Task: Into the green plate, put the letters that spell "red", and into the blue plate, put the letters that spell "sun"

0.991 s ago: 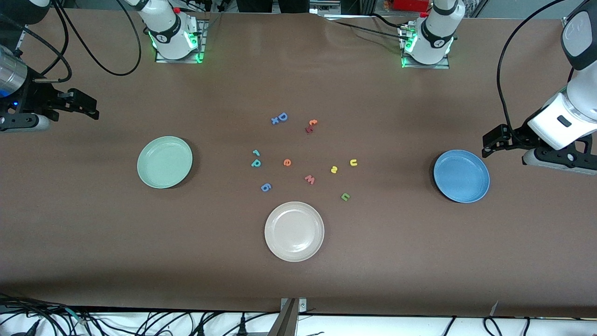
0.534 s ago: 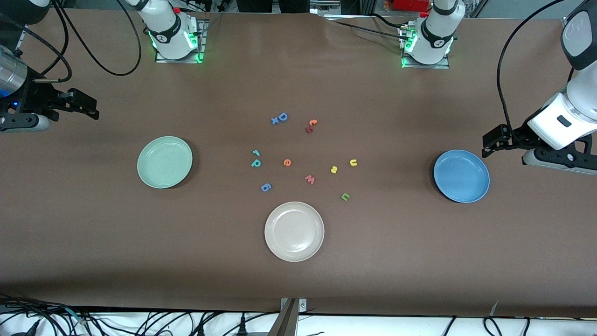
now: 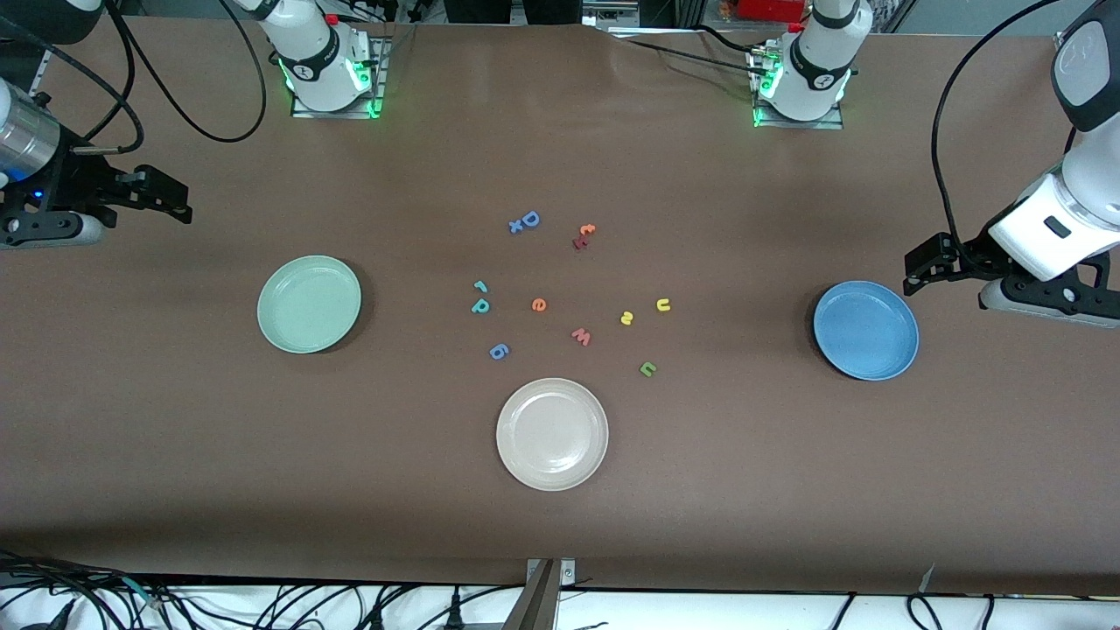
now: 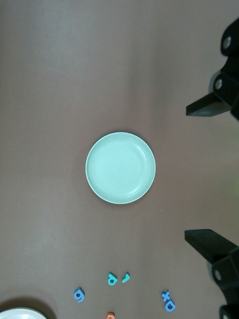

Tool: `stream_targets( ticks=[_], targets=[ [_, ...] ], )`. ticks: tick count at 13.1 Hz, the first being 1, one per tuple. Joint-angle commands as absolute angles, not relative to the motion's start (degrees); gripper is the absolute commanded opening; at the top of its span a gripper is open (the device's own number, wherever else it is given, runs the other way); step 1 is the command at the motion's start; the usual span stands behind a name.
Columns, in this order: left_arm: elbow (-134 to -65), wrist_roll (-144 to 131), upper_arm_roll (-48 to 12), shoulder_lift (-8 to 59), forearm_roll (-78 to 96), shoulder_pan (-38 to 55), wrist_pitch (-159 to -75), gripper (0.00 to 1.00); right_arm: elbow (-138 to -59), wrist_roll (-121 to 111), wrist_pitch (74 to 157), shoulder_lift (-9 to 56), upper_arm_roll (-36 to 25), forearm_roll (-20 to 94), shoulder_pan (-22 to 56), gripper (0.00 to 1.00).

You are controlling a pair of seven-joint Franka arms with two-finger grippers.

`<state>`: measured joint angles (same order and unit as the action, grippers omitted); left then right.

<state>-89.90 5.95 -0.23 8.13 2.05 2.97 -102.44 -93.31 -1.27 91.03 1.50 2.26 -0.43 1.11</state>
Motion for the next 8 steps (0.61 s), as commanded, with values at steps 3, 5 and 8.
stream_targets(
  ticks=[3,5,8],
  targets=[
    [-89.21,5.89,-0.97,8.0,0.53,2.55,-101.51,1.0,-92.37,-1.14,90.35,1.76,2.29,-0.7,1.23,1.0],
    [-89.82,4.05,-0.97,8.43,0.61,2.9,-101.69,1.0,-92.81,-1.14,89.74,1.76,2.55,-0.79,1.32,1.0],
    [-89.74,3.25,-0.97,8.96,0.79,2.9,-101.69,1.0,-94.13,-0.1,89.03,4.03,5.0,-0.7,3.5,1.0]
  ],
)
